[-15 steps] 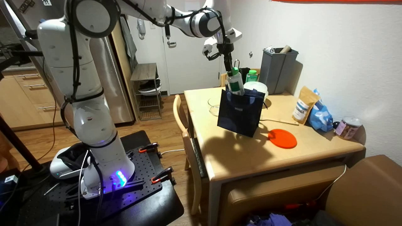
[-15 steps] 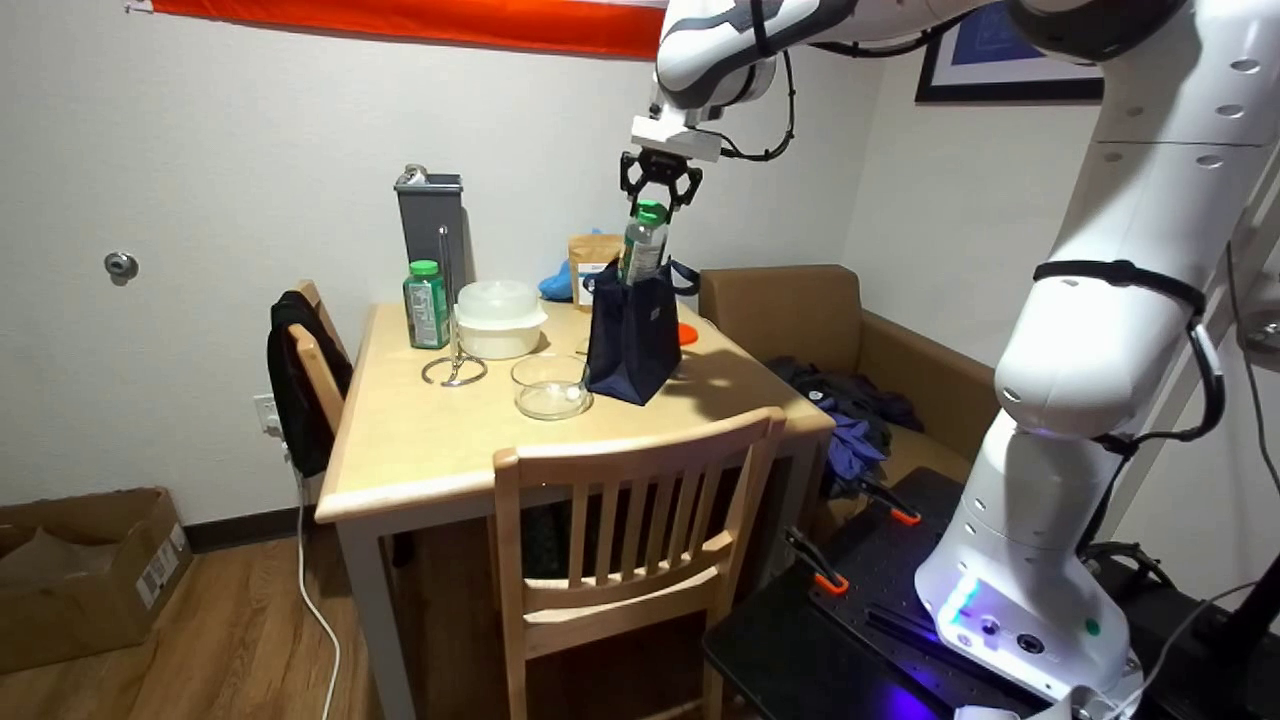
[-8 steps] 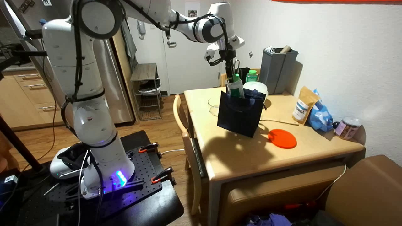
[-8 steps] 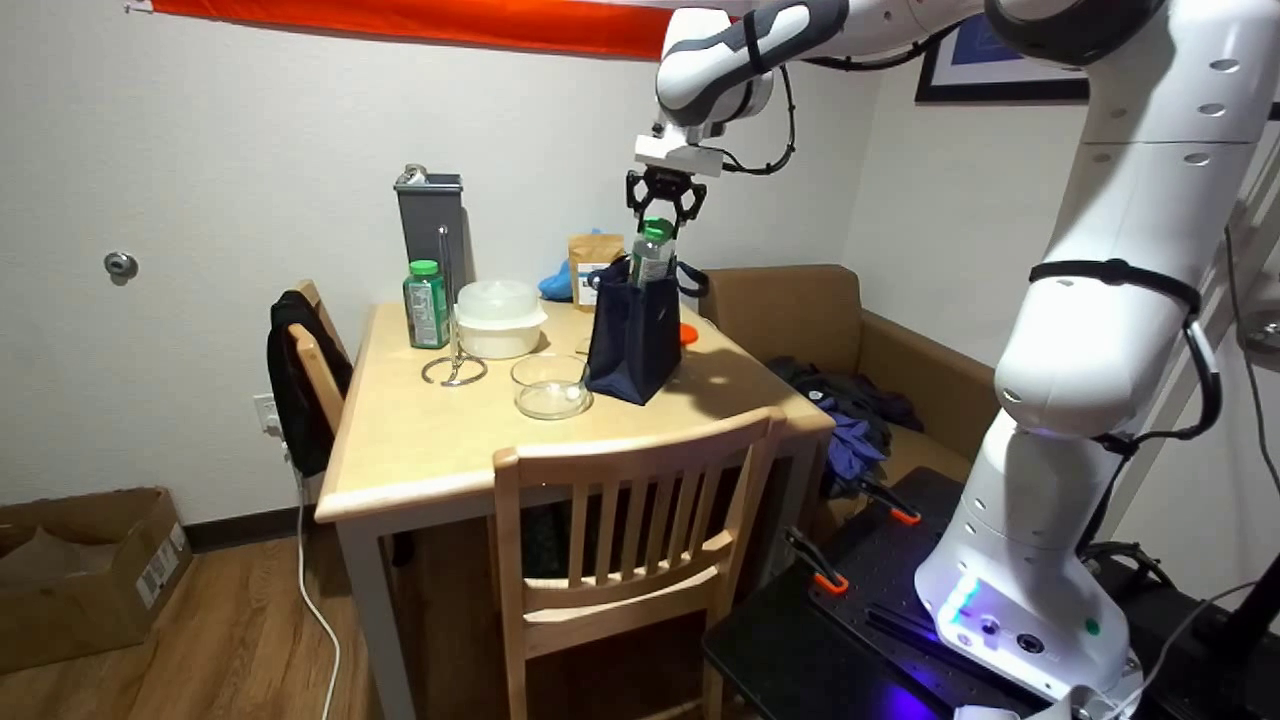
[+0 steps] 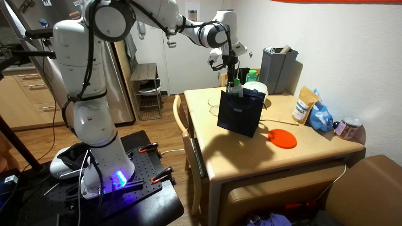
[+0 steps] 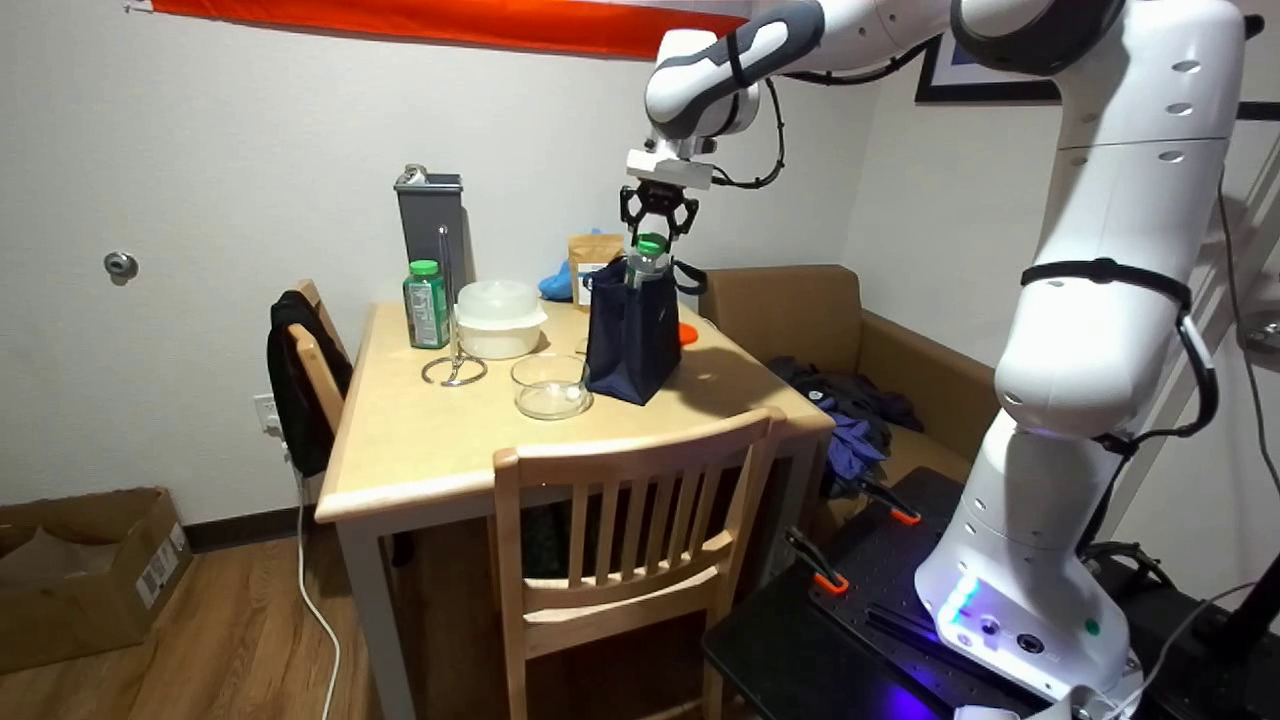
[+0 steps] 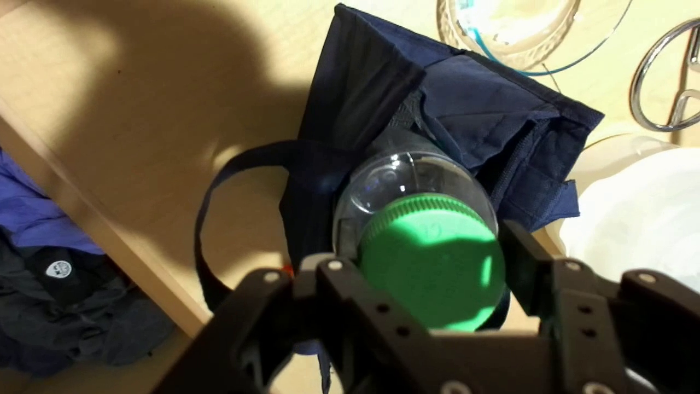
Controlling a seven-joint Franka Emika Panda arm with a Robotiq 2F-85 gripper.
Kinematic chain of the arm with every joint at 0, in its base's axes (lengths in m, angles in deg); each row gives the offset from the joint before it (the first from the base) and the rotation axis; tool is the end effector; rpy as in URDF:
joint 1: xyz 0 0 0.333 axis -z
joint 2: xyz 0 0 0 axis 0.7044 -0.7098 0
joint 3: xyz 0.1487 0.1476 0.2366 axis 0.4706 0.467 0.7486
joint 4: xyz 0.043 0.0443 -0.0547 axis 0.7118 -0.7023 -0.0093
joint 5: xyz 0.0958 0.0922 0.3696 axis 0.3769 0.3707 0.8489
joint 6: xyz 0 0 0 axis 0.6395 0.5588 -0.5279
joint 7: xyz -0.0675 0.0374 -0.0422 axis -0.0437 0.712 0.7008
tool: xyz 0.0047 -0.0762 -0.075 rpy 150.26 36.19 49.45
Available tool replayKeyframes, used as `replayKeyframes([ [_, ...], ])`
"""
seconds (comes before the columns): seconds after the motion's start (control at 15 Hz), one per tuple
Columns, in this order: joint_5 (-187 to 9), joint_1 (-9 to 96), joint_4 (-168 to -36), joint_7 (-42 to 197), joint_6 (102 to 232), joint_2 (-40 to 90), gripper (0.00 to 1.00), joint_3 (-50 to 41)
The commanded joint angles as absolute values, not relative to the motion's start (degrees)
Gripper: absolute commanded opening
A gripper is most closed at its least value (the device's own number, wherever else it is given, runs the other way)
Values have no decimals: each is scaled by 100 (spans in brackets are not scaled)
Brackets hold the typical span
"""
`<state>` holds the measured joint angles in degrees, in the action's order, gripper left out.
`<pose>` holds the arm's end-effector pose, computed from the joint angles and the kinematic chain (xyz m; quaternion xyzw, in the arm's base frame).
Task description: Pick the bottle on the right side of the table and put it inside the bag
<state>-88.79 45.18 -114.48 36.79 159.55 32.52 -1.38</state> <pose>0.6253 -0.0119 0.4679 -0.9187 0.3776 -0.1132 0.0234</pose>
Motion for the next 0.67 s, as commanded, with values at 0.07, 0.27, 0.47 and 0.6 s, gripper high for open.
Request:
replayKeyframes([
  [0.07, -8559, 4453, -11008, 3844, 15688, 2899, 40, -178],
  [0.27, -8512, 4424, -10900, 3823, 15625, 2686, 40, -200],
  [0.47, -8628, 4394, -10804, 3788, 15447, 2513, 40, -247],
  [0.6, -8623, 4396, -10748, 3800, 15324, 2420, 40, -269],
])
